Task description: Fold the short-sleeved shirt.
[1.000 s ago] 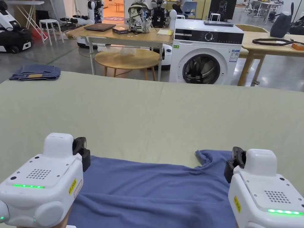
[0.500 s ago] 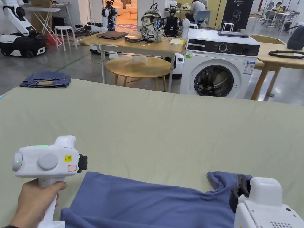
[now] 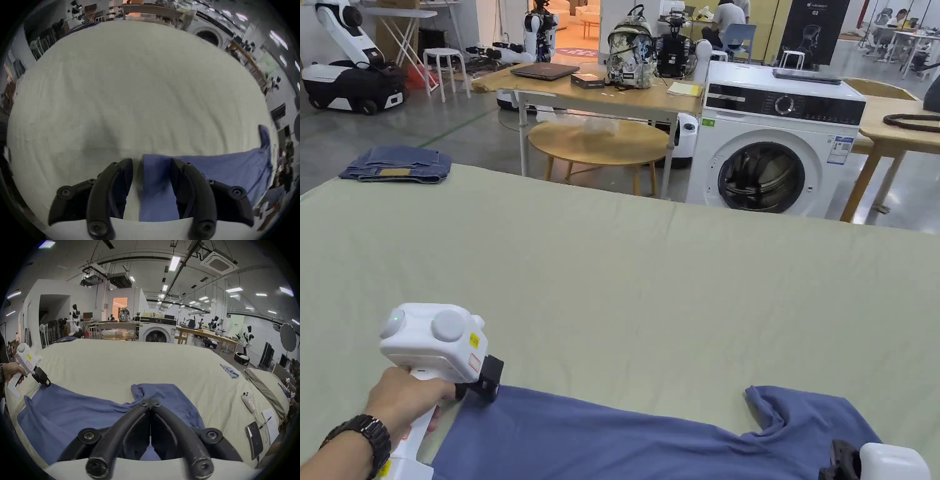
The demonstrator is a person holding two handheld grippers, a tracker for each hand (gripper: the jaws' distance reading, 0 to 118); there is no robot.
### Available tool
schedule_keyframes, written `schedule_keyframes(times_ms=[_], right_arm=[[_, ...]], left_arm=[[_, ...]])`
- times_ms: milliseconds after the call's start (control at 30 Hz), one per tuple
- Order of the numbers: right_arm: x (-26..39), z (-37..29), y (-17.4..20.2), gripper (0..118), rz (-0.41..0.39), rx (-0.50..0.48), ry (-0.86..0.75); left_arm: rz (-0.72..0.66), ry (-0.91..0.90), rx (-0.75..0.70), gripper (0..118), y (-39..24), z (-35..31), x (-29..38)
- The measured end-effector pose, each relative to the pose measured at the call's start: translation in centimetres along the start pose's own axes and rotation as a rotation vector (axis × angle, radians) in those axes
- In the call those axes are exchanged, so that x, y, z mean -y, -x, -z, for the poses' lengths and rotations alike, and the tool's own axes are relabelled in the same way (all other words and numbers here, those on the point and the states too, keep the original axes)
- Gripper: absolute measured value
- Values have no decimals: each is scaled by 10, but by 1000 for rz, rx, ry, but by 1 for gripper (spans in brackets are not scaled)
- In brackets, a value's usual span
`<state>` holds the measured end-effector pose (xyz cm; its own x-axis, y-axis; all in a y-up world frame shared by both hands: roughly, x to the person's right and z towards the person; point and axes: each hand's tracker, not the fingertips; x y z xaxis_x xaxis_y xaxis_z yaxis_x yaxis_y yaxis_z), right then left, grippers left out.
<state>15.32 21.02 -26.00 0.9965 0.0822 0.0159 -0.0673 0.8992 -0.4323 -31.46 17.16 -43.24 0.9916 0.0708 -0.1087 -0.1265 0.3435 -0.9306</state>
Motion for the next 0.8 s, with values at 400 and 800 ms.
schedule_keyframes(times_ms=[400,800], right_arm=[[-26,38,-49,19,69,13,158],[-47,196,-130,75,30,-67,629]], left_arm=[[74,-161,15,0,-11,-25,22],[39,-292,123,0,10,-57,53]])
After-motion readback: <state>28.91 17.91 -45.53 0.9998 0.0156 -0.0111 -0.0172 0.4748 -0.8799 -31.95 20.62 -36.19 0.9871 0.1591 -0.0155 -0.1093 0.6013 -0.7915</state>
